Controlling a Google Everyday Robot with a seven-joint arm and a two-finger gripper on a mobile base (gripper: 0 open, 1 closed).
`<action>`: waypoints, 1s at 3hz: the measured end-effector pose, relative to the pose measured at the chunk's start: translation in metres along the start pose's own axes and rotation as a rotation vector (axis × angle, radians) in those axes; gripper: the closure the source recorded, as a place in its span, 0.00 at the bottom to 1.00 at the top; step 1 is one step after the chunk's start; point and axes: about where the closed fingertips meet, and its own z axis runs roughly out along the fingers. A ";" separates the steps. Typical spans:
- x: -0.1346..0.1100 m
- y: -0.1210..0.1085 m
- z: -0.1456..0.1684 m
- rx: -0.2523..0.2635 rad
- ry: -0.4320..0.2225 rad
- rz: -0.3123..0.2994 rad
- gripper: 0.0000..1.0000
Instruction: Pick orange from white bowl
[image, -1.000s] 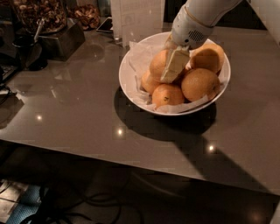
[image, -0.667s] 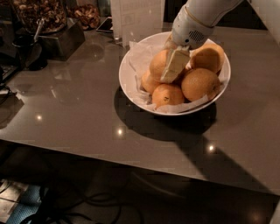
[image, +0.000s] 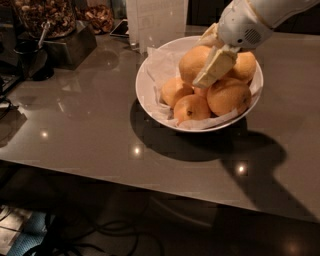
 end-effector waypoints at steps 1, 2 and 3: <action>-0.021 0.021 -0.047 0.064 -0.178 -0.071 1.00; -0.034 0.045 -0.073 0.071 -0.308 -0.112 1.00; -0.033 0.067 -0.074 0.042 -0.396 -0.093 1.00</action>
Offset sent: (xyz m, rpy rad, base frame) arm -0.1006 -0.0206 0.0973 0.4259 -0.1782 0.1799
